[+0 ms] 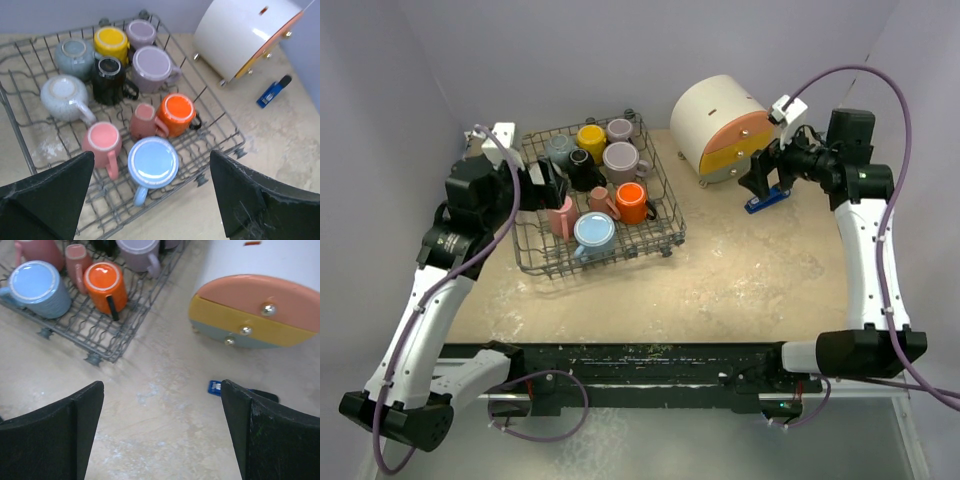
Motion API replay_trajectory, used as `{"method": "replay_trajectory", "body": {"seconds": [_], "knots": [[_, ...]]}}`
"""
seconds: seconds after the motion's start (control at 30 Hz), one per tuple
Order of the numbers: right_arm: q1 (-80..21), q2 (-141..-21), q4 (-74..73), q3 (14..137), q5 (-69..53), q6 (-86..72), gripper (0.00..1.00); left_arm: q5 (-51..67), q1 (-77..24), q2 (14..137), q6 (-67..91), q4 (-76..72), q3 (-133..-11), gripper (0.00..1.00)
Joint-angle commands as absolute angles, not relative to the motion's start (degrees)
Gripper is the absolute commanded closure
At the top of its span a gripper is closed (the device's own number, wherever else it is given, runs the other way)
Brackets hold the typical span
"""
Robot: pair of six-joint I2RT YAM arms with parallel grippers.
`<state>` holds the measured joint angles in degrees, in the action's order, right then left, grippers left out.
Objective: Load the cups into the dish rack
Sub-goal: Turn the cup upside down in the dish rack, then reset both arms
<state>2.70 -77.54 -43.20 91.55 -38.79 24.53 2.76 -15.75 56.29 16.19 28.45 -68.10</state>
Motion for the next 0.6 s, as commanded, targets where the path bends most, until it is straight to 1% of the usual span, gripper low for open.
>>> {"method": "replay_trajectory", "body": {"seconds": [0.0,0.23,0.3,0.57], "knots": [[3.41,-73.66,-37.18,96.39,-33.00,24.03,0.00,2.74,-15.36,59.41,20.93,33.27,-79.68,0.01],[3.52,-67.25,-19.98,96.73,-25.45,14.25,0.00,3.16,-15.37,63.81,23.68,38.54,-95.84,0.01],[3.53,-66.41,-16.52,98.02,-25.26,10.42,0.00,3.24,-15.38,64.28,24.42,39.02,-100.06,0.01],[3.54,-68.25,-11.69,109.79,-28.31,-2.60,0.00,3.71,-15.38,64.14,25.71,38.58,-110.77,0.01]]}}
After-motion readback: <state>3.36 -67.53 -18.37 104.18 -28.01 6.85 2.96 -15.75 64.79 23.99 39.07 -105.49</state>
